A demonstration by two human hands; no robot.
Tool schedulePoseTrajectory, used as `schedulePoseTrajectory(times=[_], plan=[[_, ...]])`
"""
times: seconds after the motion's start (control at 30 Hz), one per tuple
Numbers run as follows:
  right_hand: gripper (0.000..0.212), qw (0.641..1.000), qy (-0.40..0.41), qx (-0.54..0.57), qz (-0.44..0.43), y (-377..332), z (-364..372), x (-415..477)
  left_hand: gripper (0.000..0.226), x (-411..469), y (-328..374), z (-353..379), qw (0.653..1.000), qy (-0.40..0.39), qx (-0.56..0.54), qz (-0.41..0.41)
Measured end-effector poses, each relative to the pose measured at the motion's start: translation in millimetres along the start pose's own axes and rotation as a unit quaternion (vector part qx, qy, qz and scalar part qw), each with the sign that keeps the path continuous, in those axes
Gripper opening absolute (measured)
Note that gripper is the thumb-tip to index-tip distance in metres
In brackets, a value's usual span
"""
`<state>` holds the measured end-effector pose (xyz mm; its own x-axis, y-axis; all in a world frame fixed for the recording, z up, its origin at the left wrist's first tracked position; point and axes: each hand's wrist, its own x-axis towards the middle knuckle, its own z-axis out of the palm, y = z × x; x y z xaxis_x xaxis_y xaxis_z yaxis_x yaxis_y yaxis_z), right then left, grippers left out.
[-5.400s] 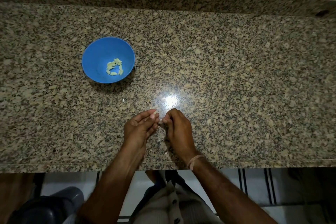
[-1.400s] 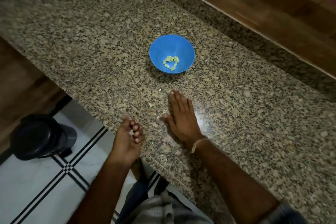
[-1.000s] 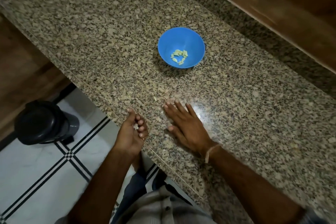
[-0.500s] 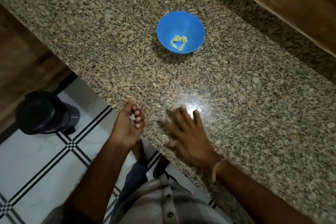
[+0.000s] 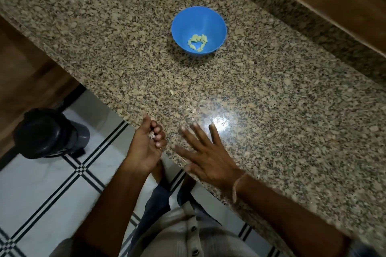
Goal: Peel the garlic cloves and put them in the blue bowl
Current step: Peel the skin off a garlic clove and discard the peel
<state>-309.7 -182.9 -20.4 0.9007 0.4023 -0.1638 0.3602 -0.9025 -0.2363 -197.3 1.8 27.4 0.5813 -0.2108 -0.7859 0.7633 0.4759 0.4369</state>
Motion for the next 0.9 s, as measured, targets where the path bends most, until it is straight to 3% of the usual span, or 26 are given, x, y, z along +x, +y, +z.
schedulePoseTrajectory(times=[0.2,0.33,0.5,0.57,0.7,0.77,0.9], plan=[[0.064,0.983,0.061,0.064,0.161,11,-14,35,0.042,-5,5,5,1.0,0.004,0.006,0.001],[0.064,0.993,0.047,0.049,0.097,-26,-1,45,0.044,-3,9,5,1.0,0.004,0.003,0.007],[0.06,0.972,0.085,0.065,0.21,7,-14,62,0.045,1,13,2,1.0,0.003,0.001,-0.006],[0.067,0.953,0.103,0.083,0.273,15,-20,49,0.045,2,14,1,1.0,0.0,0.002,-0.013],[0.083,0.881,0.086,0.112,0.452,17,-16,5,0.046,2,15,-2,1.0,-0.01,0.003,-0.012],[0.087,0.877,0.067,0.1,0.466,11,-10,3,0.046,3,14,-3,1.0,-0.018,0.007,-0.015],[0.089,0.906,0.076,0.092,0.407,10,-12,52,0.044,9,13,2,0.999,-0.027,0.021,-0.031]])
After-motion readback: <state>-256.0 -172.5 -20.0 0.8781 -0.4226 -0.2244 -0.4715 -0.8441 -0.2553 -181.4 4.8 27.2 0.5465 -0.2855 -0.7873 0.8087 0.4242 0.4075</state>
